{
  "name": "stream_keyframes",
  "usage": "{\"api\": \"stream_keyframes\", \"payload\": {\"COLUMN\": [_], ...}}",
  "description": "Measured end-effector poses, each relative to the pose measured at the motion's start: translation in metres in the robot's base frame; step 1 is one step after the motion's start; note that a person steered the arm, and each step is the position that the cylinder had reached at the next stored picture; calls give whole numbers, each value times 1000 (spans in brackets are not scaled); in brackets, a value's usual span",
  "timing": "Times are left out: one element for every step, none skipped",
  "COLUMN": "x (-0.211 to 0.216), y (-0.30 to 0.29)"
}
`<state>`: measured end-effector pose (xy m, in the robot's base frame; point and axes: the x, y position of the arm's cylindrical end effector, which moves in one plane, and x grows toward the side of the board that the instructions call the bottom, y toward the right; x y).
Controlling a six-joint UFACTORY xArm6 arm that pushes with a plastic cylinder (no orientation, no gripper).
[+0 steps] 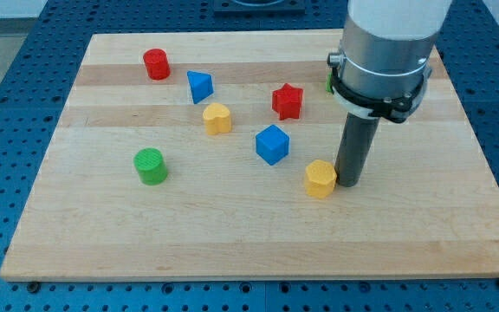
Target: Push red star up a bit
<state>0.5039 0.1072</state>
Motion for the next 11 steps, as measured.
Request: {"api": "stream_keyframes", "payload": {"x": [-5, -23, -66, -103, -104, -104, -104, -109, -114, -114, -114], "y": [0, 28, 36, 29, 29, -15, -34, -58, -75, -75, -31]}}
